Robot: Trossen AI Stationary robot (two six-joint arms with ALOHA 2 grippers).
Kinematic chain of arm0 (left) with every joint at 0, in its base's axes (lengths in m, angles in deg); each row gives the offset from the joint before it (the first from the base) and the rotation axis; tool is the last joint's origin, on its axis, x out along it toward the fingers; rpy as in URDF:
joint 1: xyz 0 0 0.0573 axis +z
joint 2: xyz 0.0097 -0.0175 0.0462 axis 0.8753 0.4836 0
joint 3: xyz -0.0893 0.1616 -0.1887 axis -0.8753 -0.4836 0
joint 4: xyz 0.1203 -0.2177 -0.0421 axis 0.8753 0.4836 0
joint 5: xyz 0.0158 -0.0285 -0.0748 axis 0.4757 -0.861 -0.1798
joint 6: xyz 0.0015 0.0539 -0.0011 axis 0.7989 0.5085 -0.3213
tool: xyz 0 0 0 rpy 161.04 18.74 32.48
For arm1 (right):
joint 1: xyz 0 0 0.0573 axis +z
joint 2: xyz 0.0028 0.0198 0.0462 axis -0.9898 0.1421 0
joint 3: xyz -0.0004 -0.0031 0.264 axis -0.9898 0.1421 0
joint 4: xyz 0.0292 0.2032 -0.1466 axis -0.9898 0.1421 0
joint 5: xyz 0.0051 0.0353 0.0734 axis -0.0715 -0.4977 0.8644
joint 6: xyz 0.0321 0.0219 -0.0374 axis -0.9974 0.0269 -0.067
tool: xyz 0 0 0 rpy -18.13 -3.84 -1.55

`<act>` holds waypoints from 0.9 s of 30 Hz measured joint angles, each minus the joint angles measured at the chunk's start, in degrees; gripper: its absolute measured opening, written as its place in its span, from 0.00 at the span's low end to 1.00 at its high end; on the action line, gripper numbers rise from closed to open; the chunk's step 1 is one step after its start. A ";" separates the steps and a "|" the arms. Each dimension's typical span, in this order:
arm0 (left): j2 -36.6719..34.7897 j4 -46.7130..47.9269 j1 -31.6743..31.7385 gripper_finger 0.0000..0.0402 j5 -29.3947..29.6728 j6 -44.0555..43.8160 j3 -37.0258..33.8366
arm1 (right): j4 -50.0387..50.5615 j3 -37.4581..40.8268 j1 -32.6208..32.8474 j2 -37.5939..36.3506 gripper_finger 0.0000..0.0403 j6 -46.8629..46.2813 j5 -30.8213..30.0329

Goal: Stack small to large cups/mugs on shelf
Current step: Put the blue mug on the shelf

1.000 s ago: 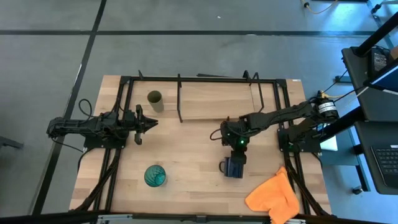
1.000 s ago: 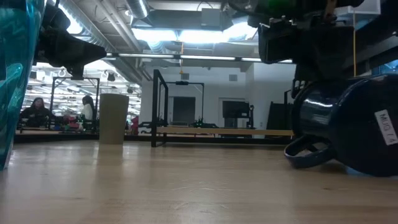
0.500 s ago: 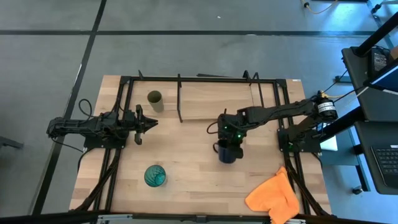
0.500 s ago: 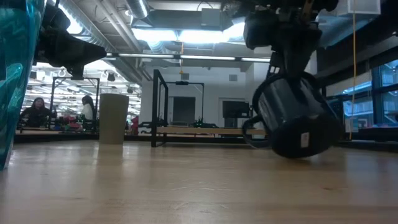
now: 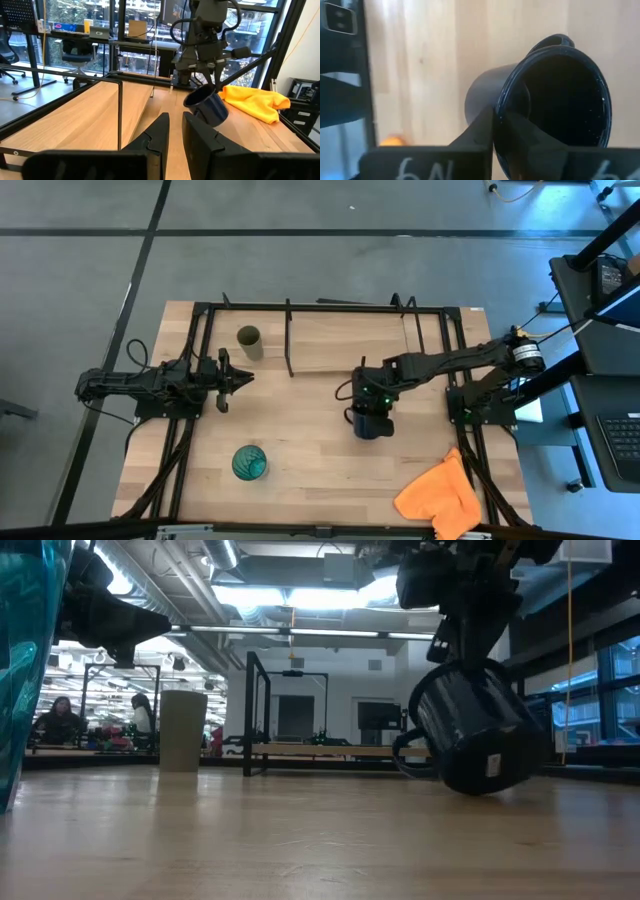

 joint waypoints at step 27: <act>0.00 0.01 -0.02 0.12 -0.02 0.00 0.00 | 1.31 -0.10 6.25 0.20 0.08 -2.45 -15.02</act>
